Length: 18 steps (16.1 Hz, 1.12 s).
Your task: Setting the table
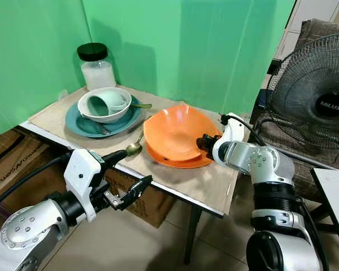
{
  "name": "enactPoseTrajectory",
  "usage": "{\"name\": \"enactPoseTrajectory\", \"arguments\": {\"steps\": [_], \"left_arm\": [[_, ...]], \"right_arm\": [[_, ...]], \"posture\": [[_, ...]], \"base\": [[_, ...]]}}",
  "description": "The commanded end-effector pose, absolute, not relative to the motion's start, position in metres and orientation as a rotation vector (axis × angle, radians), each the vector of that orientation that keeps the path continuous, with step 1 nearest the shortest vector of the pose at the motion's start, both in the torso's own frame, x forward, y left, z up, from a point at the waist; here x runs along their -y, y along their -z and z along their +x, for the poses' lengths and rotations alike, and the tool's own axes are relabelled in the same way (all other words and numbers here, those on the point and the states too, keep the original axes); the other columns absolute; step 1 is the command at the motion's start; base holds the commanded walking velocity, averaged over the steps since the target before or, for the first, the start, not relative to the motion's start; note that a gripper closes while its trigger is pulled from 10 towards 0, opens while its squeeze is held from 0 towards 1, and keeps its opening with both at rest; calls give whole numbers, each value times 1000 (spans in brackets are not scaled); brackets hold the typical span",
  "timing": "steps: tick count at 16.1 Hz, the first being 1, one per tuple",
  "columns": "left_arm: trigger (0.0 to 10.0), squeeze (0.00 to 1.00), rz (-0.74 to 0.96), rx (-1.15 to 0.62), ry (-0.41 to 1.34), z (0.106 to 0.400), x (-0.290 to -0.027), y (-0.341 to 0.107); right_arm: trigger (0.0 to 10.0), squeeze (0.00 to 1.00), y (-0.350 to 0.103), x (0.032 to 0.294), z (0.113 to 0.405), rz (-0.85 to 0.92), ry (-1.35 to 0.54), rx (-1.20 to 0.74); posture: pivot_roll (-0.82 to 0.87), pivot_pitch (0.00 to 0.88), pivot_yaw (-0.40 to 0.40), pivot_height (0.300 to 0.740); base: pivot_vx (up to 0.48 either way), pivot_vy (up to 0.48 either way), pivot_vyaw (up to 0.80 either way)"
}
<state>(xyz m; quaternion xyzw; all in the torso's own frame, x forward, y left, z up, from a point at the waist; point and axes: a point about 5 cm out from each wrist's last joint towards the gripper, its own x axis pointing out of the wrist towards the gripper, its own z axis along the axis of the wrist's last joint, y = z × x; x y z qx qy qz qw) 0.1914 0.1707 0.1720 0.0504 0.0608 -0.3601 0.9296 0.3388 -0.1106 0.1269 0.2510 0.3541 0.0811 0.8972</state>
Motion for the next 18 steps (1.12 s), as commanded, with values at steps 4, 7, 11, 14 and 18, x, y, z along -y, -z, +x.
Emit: {"name": "enactPoseTrajectory", "arguments": {"steps": [4,7,11,14,18], "left_arm": [[10000,0,118,-128,752,192,-170,-173],[10000,0,135,-90,711,197,-172,-178],[10000,0,146,-45,672,203,-170,-184],[10000,0,114,46,595,217,-155,-197],[10000,0,122,78,402,240,-153,-199]], "right_arm": [[0,0,-135,110,343,542,-171,-714],[0,0,-161,119,346,609,-180,-581],[0,0,-193,133,342,597,-211,-365],[2706,0,-235,156,310,483,-250,-65],[10000,0,-232,161,290,409,-220,24]], "posture": [[-33,0,2,740],[-34,0,4,740],[-46,0,10,740],[-70,0,28,740],[-91,0,39,740]], "base": [[0,0,0],[0,0,0],[0,0,0],[0,0,0],[0,0,0]]}}
